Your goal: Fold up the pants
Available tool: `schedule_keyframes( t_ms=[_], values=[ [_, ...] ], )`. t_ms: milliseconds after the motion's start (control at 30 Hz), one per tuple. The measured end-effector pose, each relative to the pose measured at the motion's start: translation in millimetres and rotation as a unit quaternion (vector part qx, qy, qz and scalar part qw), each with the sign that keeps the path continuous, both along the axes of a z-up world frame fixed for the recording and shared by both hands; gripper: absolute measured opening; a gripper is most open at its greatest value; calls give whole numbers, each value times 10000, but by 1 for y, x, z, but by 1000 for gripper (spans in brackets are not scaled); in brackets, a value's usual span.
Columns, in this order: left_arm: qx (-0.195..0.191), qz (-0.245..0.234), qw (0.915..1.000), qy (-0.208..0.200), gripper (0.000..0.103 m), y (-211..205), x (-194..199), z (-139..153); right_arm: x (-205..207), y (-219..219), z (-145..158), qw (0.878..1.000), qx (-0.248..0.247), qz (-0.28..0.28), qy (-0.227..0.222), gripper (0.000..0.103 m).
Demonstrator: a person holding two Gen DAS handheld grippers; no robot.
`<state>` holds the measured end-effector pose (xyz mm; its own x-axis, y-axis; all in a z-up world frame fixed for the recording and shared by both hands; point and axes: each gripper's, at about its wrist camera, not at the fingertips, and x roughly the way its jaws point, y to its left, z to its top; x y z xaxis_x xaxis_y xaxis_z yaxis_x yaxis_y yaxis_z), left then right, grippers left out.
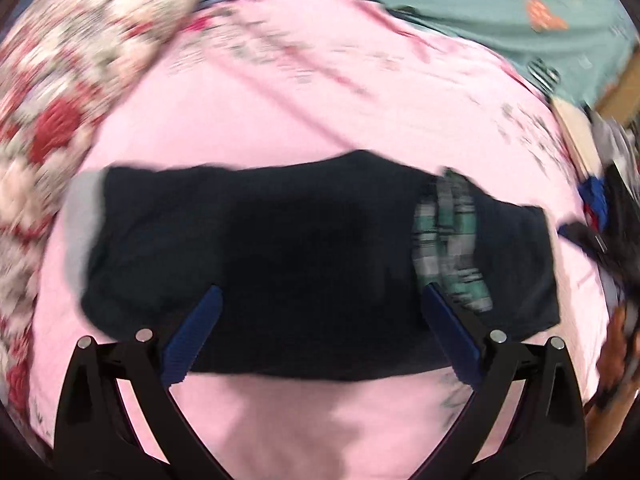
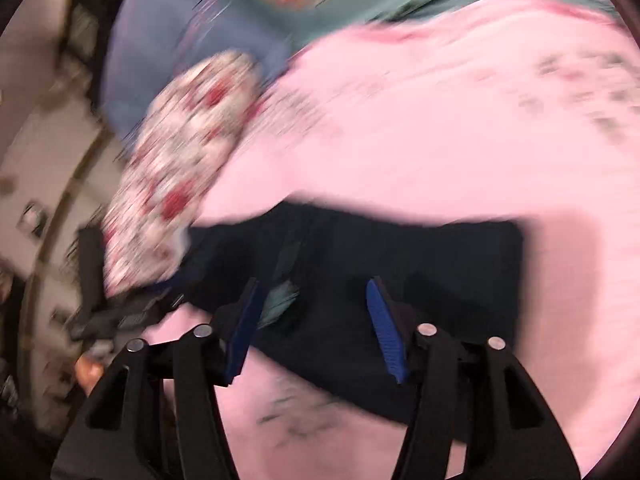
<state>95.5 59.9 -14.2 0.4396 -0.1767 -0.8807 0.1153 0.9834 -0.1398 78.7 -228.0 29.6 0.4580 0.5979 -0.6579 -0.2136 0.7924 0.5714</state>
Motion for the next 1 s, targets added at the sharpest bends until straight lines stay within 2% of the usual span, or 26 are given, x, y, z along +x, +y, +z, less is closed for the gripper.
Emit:
schedule_keyframes(
  t_ms=[67,167,233,267,300,333,367,467,500,600,667,733,800,900,967,1000],
  values=[
    [-27,-207,9998,30,101,-22,6,-3,11,-36,-8,9980,-118,-603,118,20],
    [91,-443,9988,177,101,-51,16,-17,25,-44,-22,9970,-302,-653,275,16],
    [354,-329,9984,310,101,-57,23,-31,34,-40,-34,9965,-467,-604,347,15],
    [477,-251,9977,409,101,-57,26,-38,39,-41,-41,9953,-567,-673,416,10],
    [548,-176,9969,536,101,-54,28,-45,44,-45,-50,9929,-721,-823,463,7],
    [455,-139,9971,590,101,-48,28,-47,46,-48,-54,9923,-714,-922,427,4],
    [356,-73,9975,602,101,-40,25,-46,47,-49,-54,9924,-657,-941,438,5],
    [763,230,9955,504,101,-22,18,-38,30,-51,-39,9936,-675,-886,192,16],
    [729,274,9958,475,101,-16,15,-35,21,-52,-32,9953,-571,-774,91,18],
    [211,432,9977,475,101,0,9,-24,-1,-53,-27,9982,-424,-428,75,24],
    [-87,402,9986,335,101,-3,6,-15,-14,-48,-36,9984,-456,-175,296,24],
    [-325,113,9989,331,101,-17,6,-13,-18,-37,-52,9960,-761,-6,474,25],
    [-398,-203,9979,474,101,-37,5,-17,-21,-34,-53,9963,-778,-24,355,25],
    [-301,-469,9967,593,101,-56,4,-28,-24,-41,-42,9981,-460,-147,379,33],
    [113,-410,9967,695,101,-59,7,-42,-26,-43,-35,9977,-571,-244,256,34],
    [93,-363,9970,683,101,-55,8,-46,-28,-43,-33,9972,-657,-283,217,35]
  ],
)
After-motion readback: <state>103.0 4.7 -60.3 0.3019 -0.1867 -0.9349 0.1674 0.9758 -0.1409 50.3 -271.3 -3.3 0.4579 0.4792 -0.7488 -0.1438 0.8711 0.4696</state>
